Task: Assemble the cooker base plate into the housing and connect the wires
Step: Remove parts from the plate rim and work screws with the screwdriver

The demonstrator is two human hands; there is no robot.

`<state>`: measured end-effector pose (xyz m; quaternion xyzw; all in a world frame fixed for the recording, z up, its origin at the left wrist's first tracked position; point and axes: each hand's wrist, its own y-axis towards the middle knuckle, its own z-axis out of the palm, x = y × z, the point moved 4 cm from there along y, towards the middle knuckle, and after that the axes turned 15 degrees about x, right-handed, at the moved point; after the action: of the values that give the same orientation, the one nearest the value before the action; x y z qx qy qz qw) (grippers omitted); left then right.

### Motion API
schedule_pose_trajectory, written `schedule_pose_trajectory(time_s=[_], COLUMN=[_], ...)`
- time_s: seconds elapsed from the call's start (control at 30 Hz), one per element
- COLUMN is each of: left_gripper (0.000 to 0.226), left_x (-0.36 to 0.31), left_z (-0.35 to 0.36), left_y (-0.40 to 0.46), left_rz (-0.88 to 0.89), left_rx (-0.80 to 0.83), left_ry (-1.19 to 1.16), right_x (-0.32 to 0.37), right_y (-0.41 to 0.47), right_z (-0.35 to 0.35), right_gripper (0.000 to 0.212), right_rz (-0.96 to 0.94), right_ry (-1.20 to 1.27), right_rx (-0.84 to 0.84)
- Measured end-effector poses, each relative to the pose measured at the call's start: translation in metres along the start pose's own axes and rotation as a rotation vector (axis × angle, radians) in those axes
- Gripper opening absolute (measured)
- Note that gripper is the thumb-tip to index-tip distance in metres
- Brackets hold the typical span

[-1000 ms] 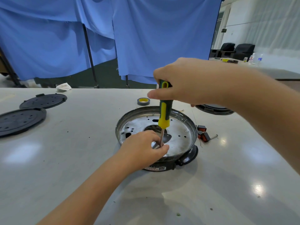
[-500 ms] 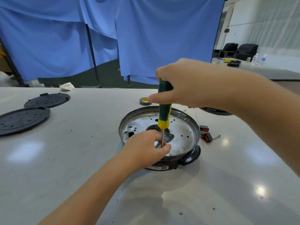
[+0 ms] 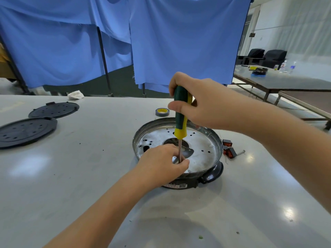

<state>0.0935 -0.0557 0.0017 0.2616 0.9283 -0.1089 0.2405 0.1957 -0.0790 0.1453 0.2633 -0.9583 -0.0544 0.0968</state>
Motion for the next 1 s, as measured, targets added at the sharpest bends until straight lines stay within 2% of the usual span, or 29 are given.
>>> schedule_pose_trajectory(time_s=[0.13,0.27,0.37,0.53,0.73,0.8,0.9,1.0], left_gripper=[0.025,0.027,0.027,0.038,0.056,0.056,0.063,0.068], left_x=[0.0,-0.001,0.0,0.004,0.004,0.002,0.0,0.001], left_z=[0.001,0.001,0.001,0.002,0.0,0.0,0.001,0.004], left_y=[0.001,0.002,0.002,0.001,0.0,0.001,0.001,0.001], left_rz=[-0.009,-0.009,0.004,0.04,0.077,0.093,0.116,0.11], left_rx=[-0.01,-0.019,-0.029,0.029,0.164,0.158,0.146,0.113], left_ry=[0.028,0.039,0.041,0.057,0.169,0.201,0.248,0.268], right_x=[0.002,0.0,-0.004,-0.036,-0.107,-0.133,-0.166,-0.185], right_y=[-0.001,-0.002,-0.004,-0.017,-0.047,-0.06,-0.079,-0.1], right_z=[0.0,-0.001,-0.001,-0.004,-0.008,0.003,0.03,0.055], right_gripper=[0.031,0.035,0.036,0.037,0.032,0.027,0.022,0.018], right_rz=[0.17,0.29,0.304,0.278,0.404,0.488,0.6,0.653], right_ry=[-0.353,-0.462,-0.439,0.046,0.562,0.719,1.078,1.373], right_rx=[-0.197,-0.254,-0.269,-0.263,-0.521,-0.568,-0.632,-0.755])
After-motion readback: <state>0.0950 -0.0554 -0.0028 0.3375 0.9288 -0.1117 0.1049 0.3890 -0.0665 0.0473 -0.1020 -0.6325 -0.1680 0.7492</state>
